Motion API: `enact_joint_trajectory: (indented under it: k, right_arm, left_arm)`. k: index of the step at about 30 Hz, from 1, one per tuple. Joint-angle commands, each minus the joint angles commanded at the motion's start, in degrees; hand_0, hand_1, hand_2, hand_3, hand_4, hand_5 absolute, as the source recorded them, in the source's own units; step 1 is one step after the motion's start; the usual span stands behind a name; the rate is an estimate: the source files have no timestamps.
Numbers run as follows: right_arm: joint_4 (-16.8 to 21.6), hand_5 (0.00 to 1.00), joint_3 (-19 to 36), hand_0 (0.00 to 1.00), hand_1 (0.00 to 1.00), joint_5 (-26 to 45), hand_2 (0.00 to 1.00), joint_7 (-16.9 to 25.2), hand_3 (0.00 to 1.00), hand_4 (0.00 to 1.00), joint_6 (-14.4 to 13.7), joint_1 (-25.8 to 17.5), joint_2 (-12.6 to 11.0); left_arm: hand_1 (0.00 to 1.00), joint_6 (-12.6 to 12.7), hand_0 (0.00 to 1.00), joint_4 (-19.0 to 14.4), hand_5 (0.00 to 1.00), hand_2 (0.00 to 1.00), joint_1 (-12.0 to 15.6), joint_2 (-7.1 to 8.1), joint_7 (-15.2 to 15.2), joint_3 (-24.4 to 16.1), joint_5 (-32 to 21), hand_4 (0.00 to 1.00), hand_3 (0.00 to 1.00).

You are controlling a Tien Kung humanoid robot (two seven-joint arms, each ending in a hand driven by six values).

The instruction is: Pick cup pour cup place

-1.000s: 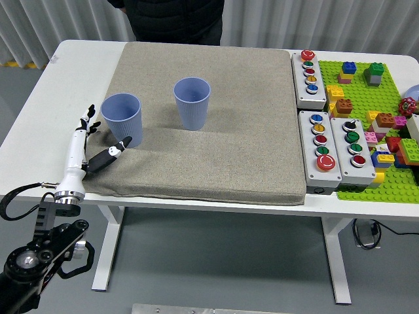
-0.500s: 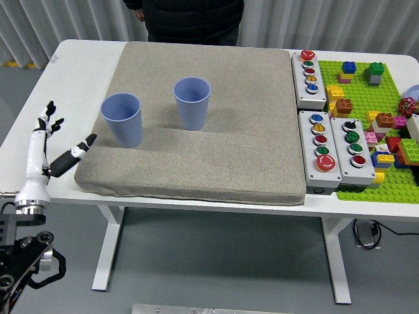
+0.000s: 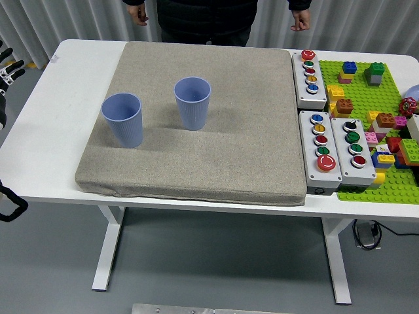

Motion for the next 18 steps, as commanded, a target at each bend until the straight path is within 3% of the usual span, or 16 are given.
enact_joint_trajectory:
  k: [7, 18]
  right_arm:
    - [0.1, 0.396, -0.2, 0.693, 0.661, 0.0, 0.611, -0.2, 0.621, 0.002, -0.2, -0.3, 0.0]
    - [0.1, 0.395, 0.2, 0.693, 0.661, -0.5, 0.611, -0.5, 0.622, 0.002, -0.3, -0.4, 0.1]
  left_arm:
    - [0.728, -0.8, 0.722, 5.6, 0.998, 0.857, -5.1, 2.77, 0.2, -0.6, -5.0, 0.822, 0.873]
    - [0.735, -0.3, 0.728, 5.4, 0.998, 0.86, -5.1, 2.88, 0.1, -2.0, -3.6, 0.814, 0.875]
